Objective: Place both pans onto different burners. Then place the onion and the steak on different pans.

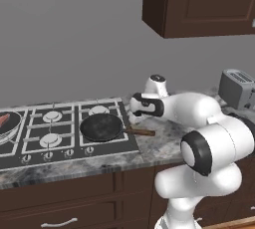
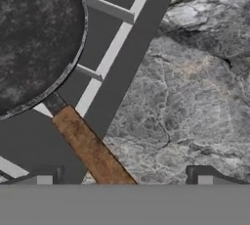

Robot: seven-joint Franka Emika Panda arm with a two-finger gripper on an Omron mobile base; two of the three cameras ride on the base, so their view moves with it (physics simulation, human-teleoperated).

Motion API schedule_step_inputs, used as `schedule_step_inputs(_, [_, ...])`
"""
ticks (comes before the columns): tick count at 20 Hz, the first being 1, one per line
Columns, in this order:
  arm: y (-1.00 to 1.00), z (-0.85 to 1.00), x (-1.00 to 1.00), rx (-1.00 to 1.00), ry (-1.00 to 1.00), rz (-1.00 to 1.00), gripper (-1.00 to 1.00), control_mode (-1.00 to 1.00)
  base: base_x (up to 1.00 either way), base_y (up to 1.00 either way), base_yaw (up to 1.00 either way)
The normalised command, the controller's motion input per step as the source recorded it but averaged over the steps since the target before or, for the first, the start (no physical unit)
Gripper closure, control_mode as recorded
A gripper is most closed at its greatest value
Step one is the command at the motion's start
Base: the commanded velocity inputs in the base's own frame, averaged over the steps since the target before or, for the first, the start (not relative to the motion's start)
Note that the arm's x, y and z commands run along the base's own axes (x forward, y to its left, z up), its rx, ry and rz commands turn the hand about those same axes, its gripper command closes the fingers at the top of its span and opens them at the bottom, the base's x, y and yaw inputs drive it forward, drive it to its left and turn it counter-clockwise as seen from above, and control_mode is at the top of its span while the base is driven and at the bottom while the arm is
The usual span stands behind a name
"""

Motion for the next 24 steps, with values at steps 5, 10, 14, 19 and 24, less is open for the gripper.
schedule_step_inputs(5, [-0.42, 0.02, 0.0, -0.11, -0.01, -0.29, -1.0, -1.0, 0.0, 0.0, 0.0])
schedule_step_inputs(10, [-0.52, 0.0, 0.0, -0.07, 0.0, -0.23, -1.0, -1.0, 0.0, 0.0, 0.0])
schedule_step_inputs(14, [-0.67, 0.0, 0.04, 0.0, 0.0, -0.14, -1.0, -1.0, 0.0, 0.0, 0.0])
schedule_step_inputs(19, [-0.73, 0.0, 0.09, 0.12, 0.0, -0.05, -1.0, -1.0, 0.0, 0.0, 0.0])
schedule_step_inputs(24, [-0.65, 0.0, 0.04, 0.12, 0.0, 0.0, -1.0, -1.0, 0.0, 0.0, 0.0])
